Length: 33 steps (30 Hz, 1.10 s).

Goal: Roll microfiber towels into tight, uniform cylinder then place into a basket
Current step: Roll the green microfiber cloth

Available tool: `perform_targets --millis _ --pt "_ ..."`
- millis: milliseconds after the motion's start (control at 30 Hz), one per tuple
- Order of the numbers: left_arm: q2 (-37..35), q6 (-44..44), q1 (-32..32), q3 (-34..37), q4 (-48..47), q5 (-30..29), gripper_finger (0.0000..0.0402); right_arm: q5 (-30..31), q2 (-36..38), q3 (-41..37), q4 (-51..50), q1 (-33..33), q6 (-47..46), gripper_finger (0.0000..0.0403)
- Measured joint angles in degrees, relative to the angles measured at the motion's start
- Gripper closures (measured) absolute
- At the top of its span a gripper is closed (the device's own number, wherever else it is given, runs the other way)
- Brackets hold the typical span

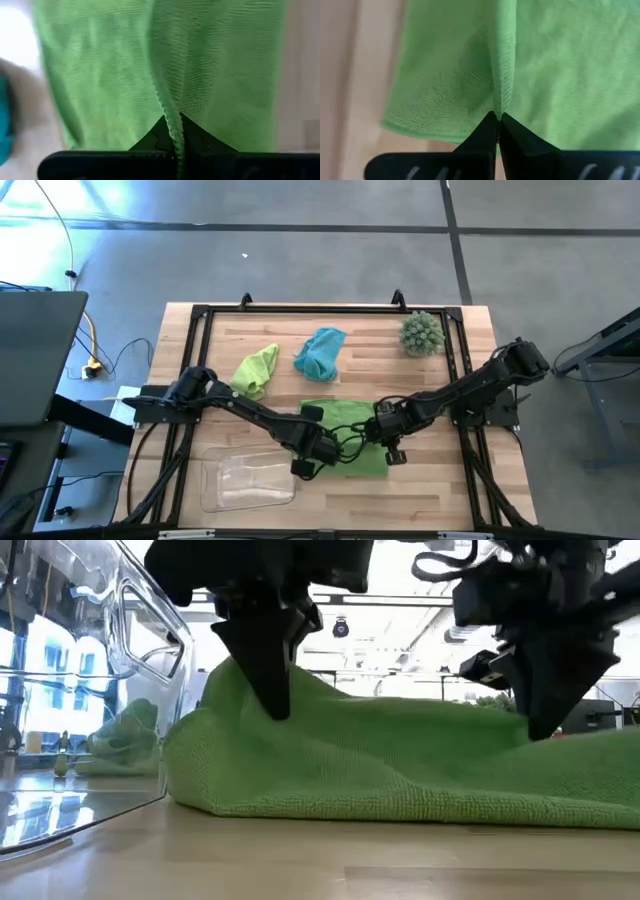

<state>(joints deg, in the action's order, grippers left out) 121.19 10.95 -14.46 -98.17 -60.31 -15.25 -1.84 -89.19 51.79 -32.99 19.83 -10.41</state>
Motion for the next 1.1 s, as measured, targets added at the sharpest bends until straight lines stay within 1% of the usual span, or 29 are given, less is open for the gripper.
perform_targets --millis 167,300,367,567,667,800,933,1000,1100 --pt "-0.3 1.6 0.1 -0.2 0.3 -8.0 0.0401 3.4 0.0 -0.7 -2.2 -2.2 3.4 0.0403" --pt "-0.2 2.1 0.2 -0.1 0.3 -14.3 0.0401 3.4 0.0 -0.7 -3.7 -3.9 4.9 0.0403" --pt "0.0 3.1 0.2 -0.1 0.1 -15.9 0.0401 3.4 0.0 -0.7 -4.2 -4.6 5.4 0.0403" --pt "-0.3 2.2 -0.5 0.0 0.0 -15.8 0.0401 3.4 0.0 0.8 -5.1 -4.9 6.4 0.0403" --pt "-0.4 2.0 -0.9 0.0 -0.5 -14.5 0.0401 3.2 0.0 2.2 -5.4 -4.9 6.3 0.0403" --pt "-0.5 2.0 -1.5 -0.1 -4.3 -11.1 0.0401 2.7 0.0 4.1 -5.4 -4.9 6.1 0.0403" --pt "-0.6 2.0 -2.4 -0.2 -7.7 -11.2 0.0401 2.4 0.0 5.3 -5.6 -4.9 5.8 0.0403" --pt "-0.7 1.9 -2.6 -0.2 -8.3 -11.6 0.0401 2.2 0.0 6.2 -7.0 -4.9 4.4 0.0403" --pt "-0.8 0.4 -2.6 -0.2 -8.0 -11.9 0.0401 2.0 0.0 8.0 -12.2 -4.9 2.1 0.0403"
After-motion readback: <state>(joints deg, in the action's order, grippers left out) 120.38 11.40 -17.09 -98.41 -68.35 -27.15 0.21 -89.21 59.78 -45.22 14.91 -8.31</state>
